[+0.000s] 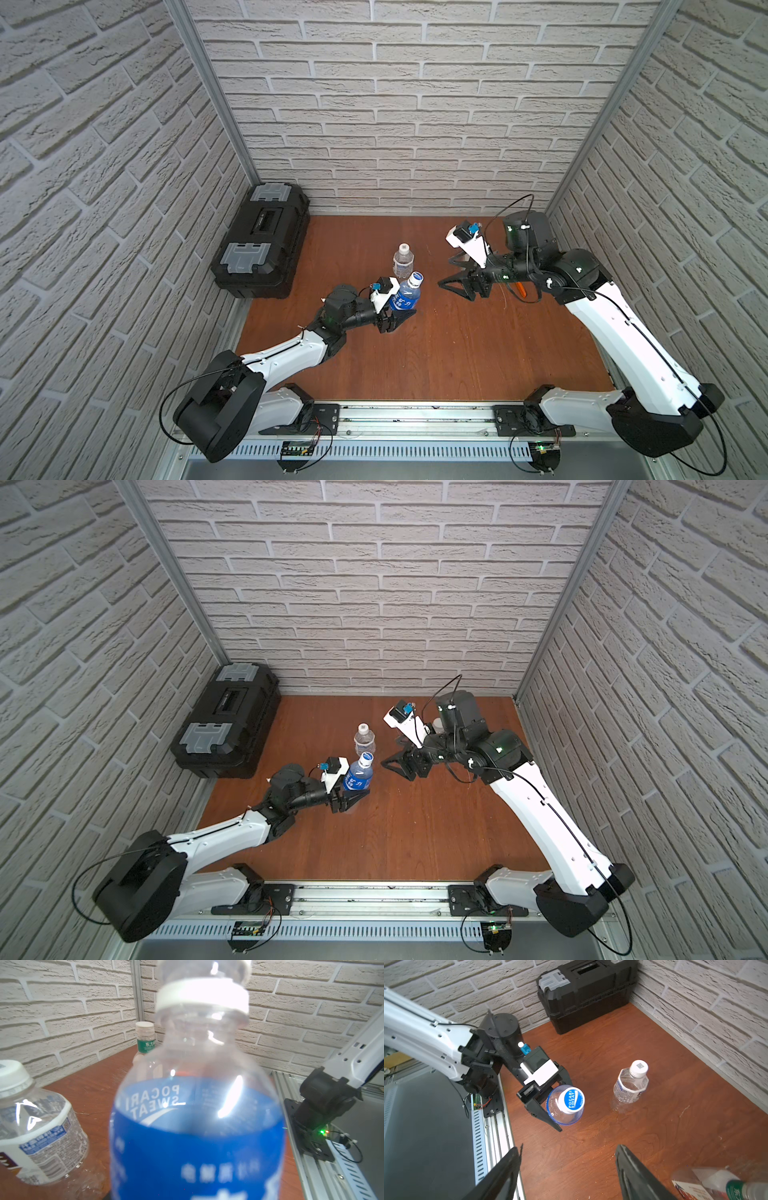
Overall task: Screw on the bottle caps
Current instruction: Screw the bottle cap onto the plastic bottle.
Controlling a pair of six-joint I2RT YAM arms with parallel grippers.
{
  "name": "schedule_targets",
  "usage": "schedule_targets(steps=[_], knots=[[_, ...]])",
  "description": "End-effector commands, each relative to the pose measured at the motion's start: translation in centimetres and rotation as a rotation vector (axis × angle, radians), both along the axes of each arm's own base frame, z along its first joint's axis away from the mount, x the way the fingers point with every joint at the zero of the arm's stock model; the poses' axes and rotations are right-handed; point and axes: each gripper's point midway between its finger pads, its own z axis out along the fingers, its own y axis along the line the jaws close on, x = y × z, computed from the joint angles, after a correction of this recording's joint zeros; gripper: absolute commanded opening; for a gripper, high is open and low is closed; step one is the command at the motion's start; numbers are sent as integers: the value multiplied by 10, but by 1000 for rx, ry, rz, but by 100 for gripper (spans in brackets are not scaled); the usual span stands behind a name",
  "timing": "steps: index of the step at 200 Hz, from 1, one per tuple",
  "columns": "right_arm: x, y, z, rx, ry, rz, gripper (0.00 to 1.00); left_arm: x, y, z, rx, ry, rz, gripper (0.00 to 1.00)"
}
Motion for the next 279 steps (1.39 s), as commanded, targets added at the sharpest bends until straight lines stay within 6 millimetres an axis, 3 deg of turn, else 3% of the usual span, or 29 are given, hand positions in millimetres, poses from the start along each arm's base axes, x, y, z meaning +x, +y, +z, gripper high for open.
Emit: schedule_targets(steps=[1,32,88,209,279], knots=[[-3,19,-12,24,5,167,69,-12,-7,22,-46,-24,-115,59],[3,29,-22,13,9,257,62,-16,-6,26,-42,-23,-149,58],[-2,37,-21,43,-4,354,61,-18,-7,29,-54,-14,-175,58],[5,46,-26,73,74,345,42,-19,-9,33,-54,-21,-174,59],[12,45,-39,50,152,270,24,-14,-7,43,-57,-93,-83,59]])
